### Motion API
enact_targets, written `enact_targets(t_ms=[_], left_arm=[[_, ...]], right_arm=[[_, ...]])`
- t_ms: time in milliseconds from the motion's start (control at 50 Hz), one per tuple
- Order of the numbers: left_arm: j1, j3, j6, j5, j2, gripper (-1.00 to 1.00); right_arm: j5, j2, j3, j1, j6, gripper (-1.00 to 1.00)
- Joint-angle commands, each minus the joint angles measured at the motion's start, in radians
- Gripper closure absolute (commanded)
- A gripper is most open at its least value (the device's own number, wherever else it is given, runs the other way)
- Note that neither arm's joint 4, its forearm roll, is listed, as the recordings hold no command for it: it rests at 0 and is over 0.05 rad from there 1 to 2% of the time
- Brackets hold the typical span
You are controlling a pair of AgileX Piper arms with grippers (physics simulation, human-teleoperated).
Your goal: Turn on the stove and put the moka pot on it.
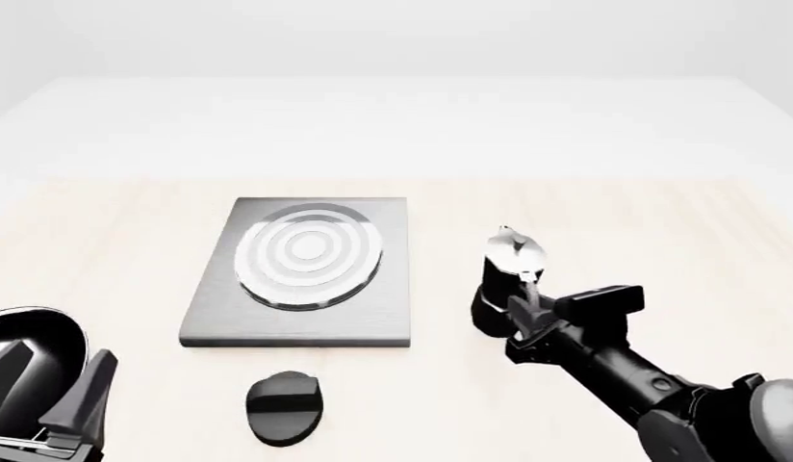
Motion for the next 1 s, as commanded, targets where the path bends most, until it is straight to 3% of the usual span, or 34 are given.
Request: enact_targets(t_ms=[20, 260, 500, 600, 800, 1000], left_arm=[[0.004, 0.0, -0.003, 0.006, 0.0, -1.0], [0.01, 0.0, -0.006, 0.011, 0.0, -1.0], [0.014, 0.0, -0.011, 0.017, 0.0, -1.0], [0.015, -0.001, -0.009, 0.024, 0.0, -1.0], [0.01, 0.0, -0.009, 0.027, 0.0, -1.0], [0.009, 0.0, -0.005, 0.031, 0.001, -1.0]], right_arm=[[-0.005, -0.028, 0.015, -0.001, -0.05, 1.0], [0.068, -0.166, -0.003, 0.053, -0.17, 1.0], [0.247, -0.252, -0.157, 0.089, -0.32, 1.0], [0.307, -0.278, -0.243, 0.091, -0.353, 1.0], [0.331, -0.198, -0.384, 0.157, -0.387, 1.0], [0.31, -0.096, -0.485, 0.184, -0.354, 1.0]])
